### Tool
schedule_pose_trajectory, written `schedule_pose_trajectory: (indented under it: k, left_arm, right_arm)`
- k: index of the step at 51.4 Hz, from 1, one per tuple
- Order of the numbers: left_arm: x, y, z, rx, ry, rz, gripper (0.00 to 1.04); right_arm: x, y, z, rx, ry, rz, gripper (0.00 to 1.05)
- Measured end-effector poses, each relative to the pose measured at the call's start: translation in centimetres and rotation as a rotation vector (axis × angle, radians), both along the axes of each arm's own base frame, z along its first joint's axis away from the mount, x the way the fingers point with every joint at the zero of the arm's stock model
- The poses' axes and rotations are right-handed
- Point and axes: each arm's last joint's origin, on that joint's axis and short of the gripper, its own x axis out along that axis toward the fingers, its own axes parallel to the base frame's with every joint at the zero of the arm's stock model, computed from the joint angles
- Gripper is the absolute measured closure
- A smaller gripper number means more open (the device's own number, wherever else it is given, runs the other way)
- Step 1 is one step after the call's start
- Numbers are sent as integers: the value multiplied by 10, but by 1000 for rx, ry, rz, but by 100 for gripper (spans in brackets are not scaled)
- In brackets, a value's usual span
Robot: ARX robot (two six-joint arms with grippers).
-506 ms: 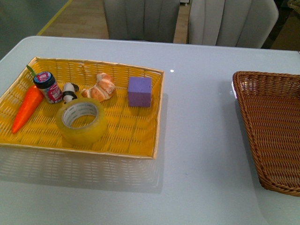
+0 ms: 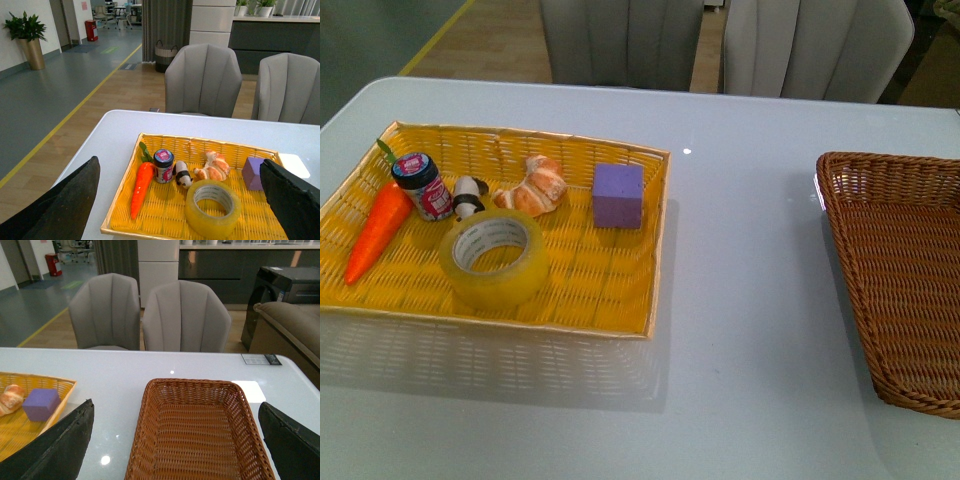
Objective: Move tape to another basket
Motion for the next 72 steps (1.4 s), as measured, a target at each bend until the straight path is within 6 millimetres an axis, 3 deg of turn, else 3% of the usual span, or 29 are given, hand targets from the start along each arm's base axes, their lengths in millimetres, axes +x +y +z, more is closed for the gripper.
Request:
schedule_pose_trajectory:
  k: [30, 32, 37, 40, 48, 56, 62, 65, 72]
  left_arm:
    - [0, 0, 0, 0, 0, 0, 9]
    - [0, 0, 0, 0, 0, 0, 9]
    - [0, 0, 0, 0, 0, 0, 9]
    - [0, 0, 0, 0, 0, 0, 9]
    - [0, 0, 0, 0, 0, 0, 9]
    - [0, 0, 0, 0, 0, 0, 9]
    - [0, 0, 0, 0, 0, 0, 9]
    - [0, 0, 0, 0, 0, 0, 9]
    - [0, 0, 0, 0, 0, 0, 9]
  right_arm:
    - [0, 0, 0, 0, 0, 0, 9]
    - [1, 0, -1, 5, 33, 0, 9]
    - [5, -3, -2, 22, 361, -1, 9]
    - [15, -9, -1, 20, 453, -17, 9]
    - [48, -28, 14, -37, 425, -59, 9]
    - [107, -64, 20, -132, 410, -105, 9]
    - [152, -94, 4, -130, 498, -140, 9]
    - [177, -115, -13, -123, 573, -184, 9]
    - [212, -143, -47, -76, 699, -212, 9]
